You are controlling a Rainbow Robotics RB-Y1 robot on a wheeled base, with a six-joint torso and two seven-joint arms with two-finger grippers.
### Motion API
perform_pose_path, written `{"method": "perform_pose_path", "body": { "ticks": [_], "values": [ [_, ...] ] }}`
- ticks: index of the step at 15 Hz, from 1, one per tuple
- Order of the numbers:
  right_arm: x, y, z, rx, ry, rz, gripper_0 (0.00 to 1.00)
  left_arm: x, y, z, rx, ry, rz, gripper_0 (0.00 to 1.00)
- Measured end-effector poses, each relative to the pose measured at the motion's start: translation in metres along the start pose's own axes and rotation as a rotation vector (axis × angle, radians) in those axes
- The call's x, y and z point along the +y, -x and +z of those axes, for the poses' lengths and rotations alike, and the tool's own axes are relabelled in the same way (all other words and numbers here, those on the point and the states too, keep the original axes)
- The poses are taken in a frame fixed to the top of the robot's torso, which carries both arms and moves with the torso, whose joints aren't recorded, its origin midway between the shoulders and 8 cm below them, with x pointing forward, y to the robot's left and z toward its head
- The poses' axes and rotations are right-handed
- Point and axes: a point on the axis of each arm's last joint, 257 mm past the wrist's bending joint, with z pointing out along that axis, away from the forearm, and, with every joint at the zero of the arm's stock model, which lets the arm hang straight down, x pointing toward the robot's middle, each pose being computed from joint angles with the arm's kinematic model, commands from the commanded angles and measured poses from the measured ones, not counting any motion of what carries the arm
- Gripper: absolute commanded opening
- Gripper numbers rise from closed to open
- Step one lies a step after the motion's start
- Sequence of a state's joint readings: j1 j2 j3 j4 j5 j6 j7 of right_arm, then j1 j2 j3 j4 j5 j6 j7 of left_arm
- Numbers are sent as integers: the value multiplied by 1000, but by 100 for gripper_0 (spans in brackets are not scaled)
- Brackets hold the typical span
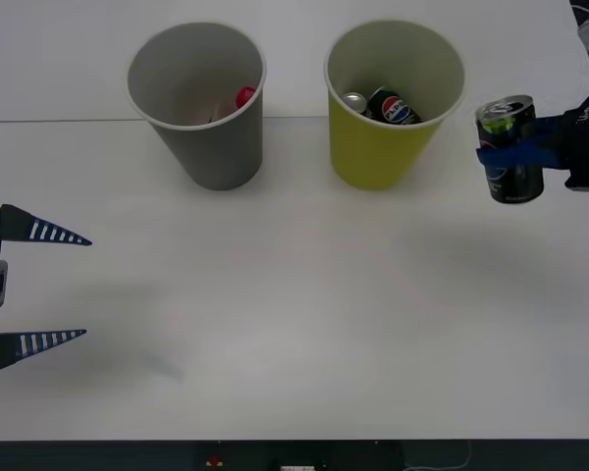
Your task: Put the can into the green bin and the plastic bottle into the gray bin
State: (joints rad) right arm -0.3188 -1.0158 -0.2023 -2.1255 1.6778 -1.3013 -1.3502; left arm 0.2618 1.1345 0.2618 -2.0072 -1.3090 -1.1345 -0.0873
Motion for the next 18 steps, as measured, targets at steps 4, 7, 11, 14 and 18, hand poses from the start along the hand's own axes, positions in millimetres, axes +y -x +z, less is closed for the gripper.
{"method": "perform_pose_path", "body": {
  "ticks": [4, 7, 11, 14, 18],
  "values": [
    [-31, 32, 18, 37, -3, 12, 0, 0, 0, 0, 0, 0, 0, 100],
    [-51, 58, 40, 61, -8, 27, 0, 0, 0, 0, 0, 0, 0, 100],
    [-72, 88, 70, 86, -18, 54, 0, 0, 0, 0, 0, 0, 0, 100],
    [-80, 105, 92, 101, -24, 65, 0, 0, 0, 0, 0, 0, 0, 100],
    [-86, 116, 119, 109, -63, 39, 0, 0, 0, 0, 0, 0, 0, 100]
  ]
}}
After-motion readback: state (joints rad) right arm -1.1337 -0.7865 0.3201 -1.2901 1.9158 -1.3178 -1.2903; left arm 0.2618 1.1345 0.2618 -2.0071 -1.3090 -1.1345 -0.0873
